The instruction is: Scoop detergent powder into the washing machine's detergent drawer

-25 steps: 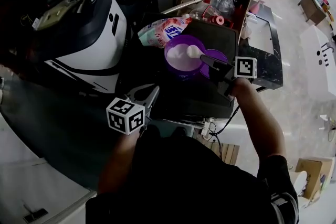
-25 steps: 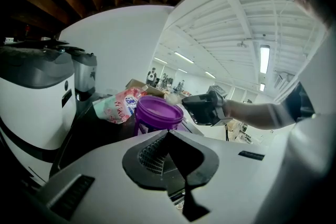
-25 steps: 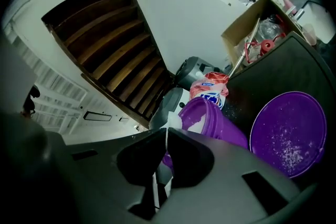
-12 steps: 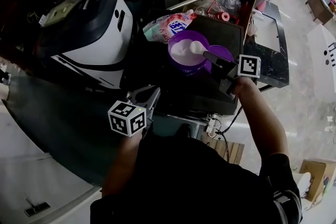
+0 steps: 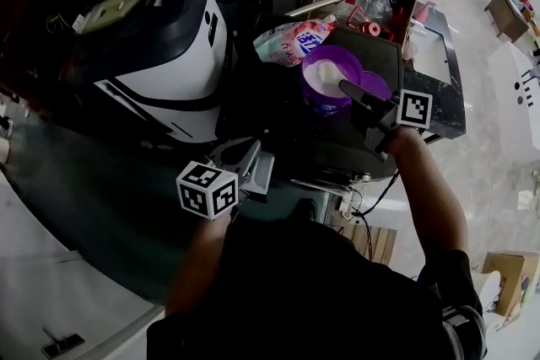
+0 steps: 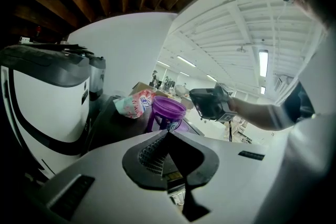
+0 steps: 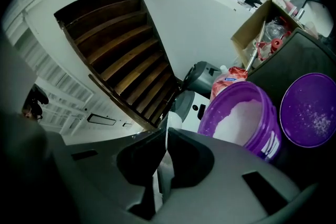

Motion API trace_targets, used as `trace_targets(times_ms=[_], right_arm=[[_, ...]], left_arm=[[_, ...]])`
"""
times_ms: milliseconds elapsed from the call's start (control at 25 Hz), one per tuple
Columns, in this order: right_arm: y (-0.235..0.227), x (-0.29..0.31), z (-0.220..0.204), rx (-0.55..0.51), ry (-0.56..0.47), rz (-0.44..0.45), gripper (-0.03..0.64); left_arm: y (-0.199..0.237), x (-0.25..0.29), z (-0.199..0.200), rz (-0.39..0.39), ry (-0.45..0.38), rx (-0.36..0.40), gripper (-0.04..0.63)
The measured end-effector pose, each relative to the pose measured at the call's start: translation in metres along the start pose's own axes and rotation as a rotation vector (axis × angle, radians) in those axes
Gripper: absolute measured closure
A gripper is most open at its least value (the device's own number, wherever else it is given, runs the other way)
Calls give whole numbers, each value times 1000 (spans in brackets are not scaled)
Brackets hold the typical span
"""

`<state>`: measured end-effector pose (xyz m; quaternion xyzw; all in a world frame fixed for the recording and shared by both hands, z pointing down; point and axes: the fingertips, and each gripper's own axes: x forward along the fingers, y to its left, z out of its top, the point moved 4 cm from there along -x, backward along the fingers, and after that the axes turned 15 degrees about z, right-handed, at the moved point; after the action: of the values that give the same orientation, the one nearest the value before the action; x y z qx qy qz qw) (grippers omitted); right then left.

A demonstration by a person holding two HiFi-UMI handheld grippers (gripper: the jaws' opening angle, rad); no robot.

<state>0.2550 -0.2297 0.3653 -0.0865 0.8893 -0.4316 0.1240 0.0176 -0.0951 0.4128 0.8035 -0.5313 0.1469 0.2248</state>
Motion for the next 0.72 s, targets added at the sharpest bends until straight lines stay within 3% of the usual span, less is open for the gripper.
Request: trace_targets(times_ms=[480,720], right_arm=[[59,102,-92,9,-7,27,595],[72,139,-148,39,-28,38,595]], left_arm=[[97,-90,-32,-23,-16,-13,587],[134,-131,-63,-35,18,2,588]])
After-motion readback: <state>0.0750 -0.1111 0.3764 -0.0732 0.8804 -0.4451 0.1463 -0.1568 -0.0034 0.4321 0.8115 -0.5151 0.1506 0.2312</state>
